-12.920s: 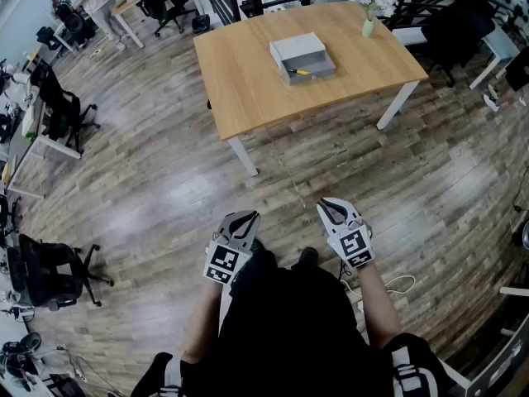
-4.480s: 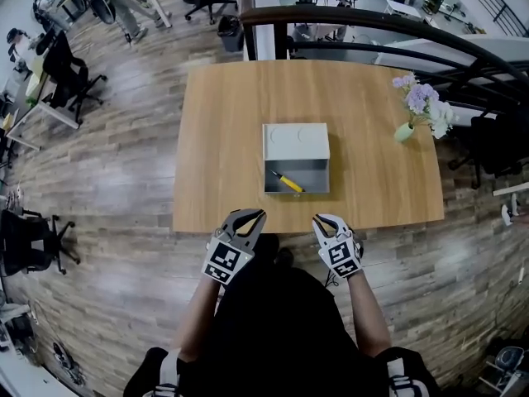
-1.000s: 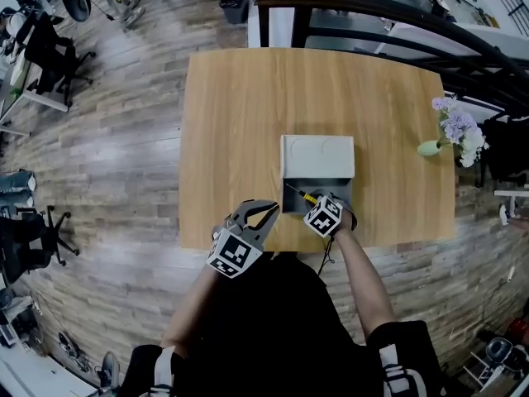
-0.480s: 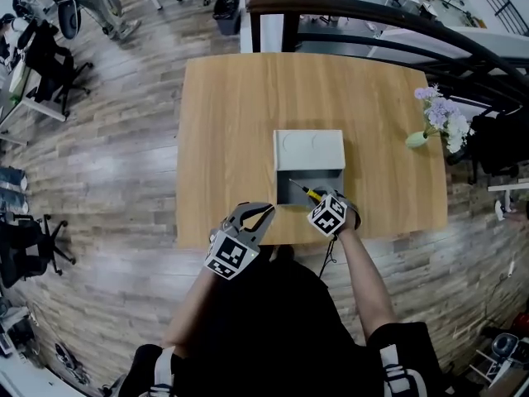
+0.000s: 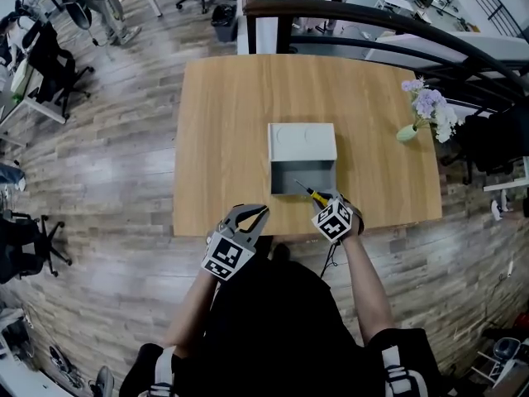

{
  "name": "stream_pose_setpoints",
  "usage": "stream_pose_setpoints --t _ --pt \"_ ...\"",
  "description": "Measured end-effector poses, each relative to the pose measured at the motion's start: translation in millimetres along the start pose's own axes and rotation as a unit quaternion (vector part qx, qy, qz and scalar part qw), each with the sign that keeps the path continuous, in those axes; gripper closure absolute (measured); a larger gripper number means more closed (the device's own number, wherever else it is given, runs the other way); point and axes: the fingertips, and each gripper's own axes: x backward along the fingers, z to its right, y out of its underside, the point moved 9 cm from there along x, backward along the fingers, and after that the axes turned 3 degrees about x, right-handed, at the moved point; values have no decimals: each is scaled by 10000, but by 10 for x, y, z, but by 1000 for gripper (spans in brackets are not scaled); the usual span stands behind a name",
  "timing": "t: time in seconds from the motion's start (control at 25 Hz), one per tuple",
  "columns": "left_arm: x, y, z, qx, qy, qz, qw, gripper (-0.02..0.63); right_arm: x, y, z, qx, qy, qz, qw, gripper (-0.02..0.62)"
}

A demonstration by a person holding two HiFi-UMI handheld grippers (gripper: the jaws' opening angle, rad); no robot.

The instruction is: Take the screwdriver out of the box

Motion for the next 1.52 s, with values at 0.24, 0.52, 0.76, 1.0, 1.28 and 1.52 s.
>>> stream_pose_setpoints --t 0.24,0.52,0.76,1.0,1.28,1.52 --pt "61 -13 433 -124 -101 -12 9999 578 289 361 -178 -86 102 238 9996 509" --pt "219 28 569 -183 -212 -86 9996 578 419 452 -462 -93 79 737 9972 509" --pt "299 63 790 -222 -272 -138 9993 578 680 557 -636 -275 39 1388 9899 509" --pt "350 68 883 -249 -243 -193 9992 578 845 607 -679 -417 38 1717 9843 509" --pt "346 56 890 -274 -210 -211 9992 578 1076 474 -704 -413 46 2371 9706 509" --pt "369 132 957 -216 -168 -230 9994 578 1182 453 -783 -398 53 2551 9661 509"
